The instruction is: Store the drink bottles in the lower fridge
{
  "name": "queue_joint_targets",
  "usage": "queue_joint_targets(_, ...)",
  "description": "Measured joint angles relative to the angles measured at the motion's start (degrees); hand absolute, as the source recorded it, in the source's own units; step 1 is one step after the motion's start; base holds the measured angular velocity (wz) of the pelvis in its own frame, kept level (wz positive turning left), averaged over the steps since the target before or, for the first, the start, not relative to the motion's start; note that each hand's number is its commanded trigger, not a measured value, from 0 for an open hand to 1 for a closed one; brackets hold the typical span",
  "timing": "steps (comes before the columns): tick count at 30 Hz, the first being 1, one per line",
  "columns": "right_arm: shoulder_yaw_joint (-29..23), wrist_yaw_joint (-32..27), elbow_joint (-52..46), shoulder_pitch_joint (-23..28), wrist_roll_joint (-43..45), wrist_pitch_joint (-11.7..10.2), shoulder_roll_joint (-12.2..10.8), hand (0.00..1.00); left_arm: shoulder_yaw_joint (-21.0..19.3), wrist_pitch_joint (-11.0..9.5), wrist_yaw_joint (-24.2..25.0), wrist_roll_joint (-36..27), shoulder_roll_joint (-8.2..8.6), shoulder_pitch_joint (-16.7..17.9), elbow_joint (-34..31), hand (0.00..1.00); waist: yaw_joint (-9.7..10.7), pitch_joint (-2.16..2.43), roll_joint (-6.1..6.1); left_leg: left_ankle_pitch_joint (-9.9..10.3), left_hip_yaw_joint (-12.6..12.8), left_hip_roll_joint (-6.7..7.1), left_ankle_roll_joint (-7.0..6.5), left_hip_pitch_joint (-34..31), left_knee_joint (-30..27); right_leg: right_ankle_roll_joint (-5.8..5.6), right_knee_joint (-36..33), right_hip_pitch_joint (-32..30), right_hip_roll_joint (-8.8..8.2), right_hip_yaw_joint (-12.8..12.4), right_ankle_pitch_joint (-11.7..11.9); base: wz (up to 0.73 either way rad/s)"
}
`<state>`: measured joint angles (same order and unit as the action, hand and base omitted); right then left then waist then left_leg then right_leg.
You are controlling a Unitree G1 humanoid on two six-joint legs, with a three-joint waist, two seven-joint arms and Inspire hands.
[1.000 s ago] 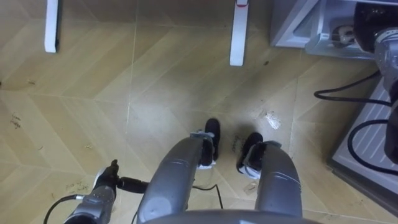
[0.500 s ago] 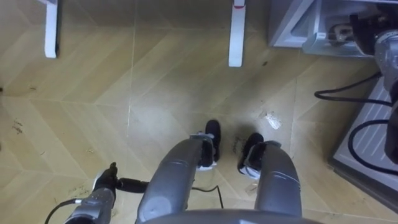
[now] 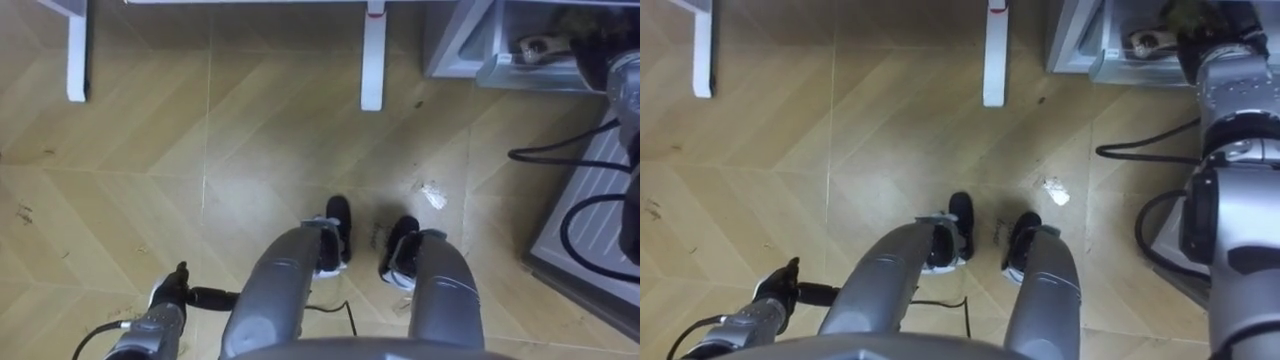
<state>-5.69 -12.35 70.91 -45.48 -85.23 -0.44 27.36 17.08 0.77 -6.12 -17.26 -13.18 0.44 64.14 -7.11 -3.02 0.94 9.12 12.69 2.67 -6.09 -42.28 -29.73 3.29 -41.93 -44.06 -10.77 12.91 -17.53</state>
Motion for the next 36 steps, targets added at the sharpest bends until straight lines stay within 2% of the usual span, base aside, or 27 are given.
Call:
queue_joint_targets(7, 0.31, 0.00, 0.23, 2.46, 0.02, -0.01, -0.03, 0.00, -0.02, -0.46, 0.16, -0.03, 0.05, -0.13, -0.05, 0.00, -0.96, -0.04, 0.11, -0.63, 0.90, 0.15, -0.03, 4.65, 3.56, -0.45, 3.35, 4.03, 0.37, -0.04, 0.69, -0.05)
queue_joint_targets(13, 1.19, 1.53, 0.38, 4.42, 0.52, 0.44, -0.03, 0.00, -0.24, -0.83, 1.39, 1.42, -0.03, -0.85, -0.07, 0.00, -0.91, -0.10, 0.01, -0.62, 1.03, 0.11, -0.03, 6.77, 4.02, -0.72, 4.56, 6.52, 0.55, 0.06, 0.84, -0.02)
queue_joint_targets(17, 2.20, 3.44, 0.39, 6.52, 0.46, 1.13, -0.03, 0.00, -0.27, -0.87, 2.18, 1.19, -0.87, -0.85, -0.01, 0.00, -0.71, -0.12, -0.02, -0.60, 0.33, -0.16, -0.02, 8.34, 4.34, -0.82, 6.35, 9.30, 0.94, 1.40, 0.89, 0.08)
queue_joint_targets(20, 2.18, 5.27, 0.38, 9.01, 0.51, 1.31, -0.29, 0.00, -0.28, -0.59, 3.06, 1.13, -1.01, -0.51, -0.01, 0.00, -0.70, -0.23, -0.22, -0.59, -0.20, -0.07, -0.02, 10.28, 4.60, -1.05, 7.25, 11.74, 1.09, 1.78, 0.89, 0.07)
queue_joint_targets(23, 2.19, 6.87, 0.38, 11.67, 0.65, 1.80, -0.94, 0.00, -1.90, -0.69, 3.28, 1.60, -1.06, -0.41, 0.02, 0.00, -0.68, -0.52, -1.04, -0.54, -0.31, -0.01, 0.04, 13.34, 5.35, -1.28, 8.23, 14.93, 1.27, 1.82, 0.89, 0.00)
queue_joint_targets(26, 2.22, 8.38, 0.34, 13.82, 1.34, 1.81, -1.42, 0.00, -2.62, -0.74, 3.37, 1.78, -1.23, -0.27, -0.01, 0.00, -0.36, -0.46, -1.61, -0.26, -0.54, -0.02, 0.19, 15.02, 5.30, -1.41, 8.54, 16.89, 1.39, 1.87, 0.81, 0.00)
queue_joint_targets(28, 2.31, 9.82, 0.30, 16.02, 2.59, 1.76, -1.68, 0.00, -3.52, -0.72, 3.38, 1.40, -1.32, 0.15, 0.10, 0.00, 0.44, -0.37, -1.72, 0.56, -1.38, -0.39, 0.29, 16.85, 5.16, -1.55, 9.72, 19.40, 2.13, 2.30, 0.92, 0.00)
queue_joint_targets(30, 2.34, 10.41, 0.32, 17.76, 3.07, 1.69, -1.69, 0.00, -4.08, -0.73, 3.39, 1.10, -1.33, 0.50, 0.08, 0.00, 0.55, -0.13, -2.02, 1.14, -1.58, -0.65, 0.33, 18.09, 4.83, -1.60, 10.25, 21.02, 2.40, 2.63, 0.98, -0.03)
queue_joint_targets(31, 2.31, 10.67, 0.34, 18.84, 3.32, 1.62, -1.68, 0.00, -4.64, -0.72, 3.42, 1.10, -1.34, 0.79, 0.15, 0.00, 0.64, 0.20, -2.28, 1.55, -1.58, -0.89, 0.38, 18.65, 4.35, -1.62, 10.39, 21.79, 2.64, 2.61, 1.00, -0.07)
queue_joint_targets(32, 2.32, 10.74, 0.35, 19.36, 3.47, 1.59, -1.68, 0.00, -4.84, -0.74, 3.43, 1.08, -1.39, 0.94, 0.20, 0.00, 0.69, 0.30, -2.36, 1.81, -1.59, -1.06, 0.41, 18.91, 3.95, -1.62, 10.46, 22.24, 2.81, 2.60, 0.99, -0.08)
queue_joint_targets(33, 2.32, 11.03, 0.34, 20.72, 3.51, 1.53, -1.68, 0.00, -5.36, -0.75, 3.44, 1.10, -1.41, 1.38, 0.20, 0.00, 0.68, 1.09, -2.54, 2.10, -1.71, -1.20, 0.48, 19.09, 3.52, -1.62, 10.50, 22.61, 3.05, 2.43, 0.99, -0.07)
queue_joint_targets(34, 2.31, 11.21, 0.34, 21.78, 3.58, 1.18, -1.68, 0.00, -5.62, -0.74, 3.44, 1.10, -1.41, 1.75, 0.17, 0.00, 0.67, 1.52, -2.53, 2.37, -1.74, -1.37, 0.47, 19.45, 3.12, -1.63, 10.57, 23.11, 3.22, 2.38, 1.00, -0.08)
queue_joint_targets(36, 2.31, 11.11, 0.33, 22.78, 4.52, 0.67, -1.95, 0.00, -5.64, -0.73, 3.43, 1.09, -1.45, 2.41, 0.29, 0.00, 0.74, 1.90, -2.27, 2.58, -1.74, -1.54, 0.52, 19.92, 2.90, -1.69, 10.69, 23.50, 3.55, 1.97, 1.14, -0.11)
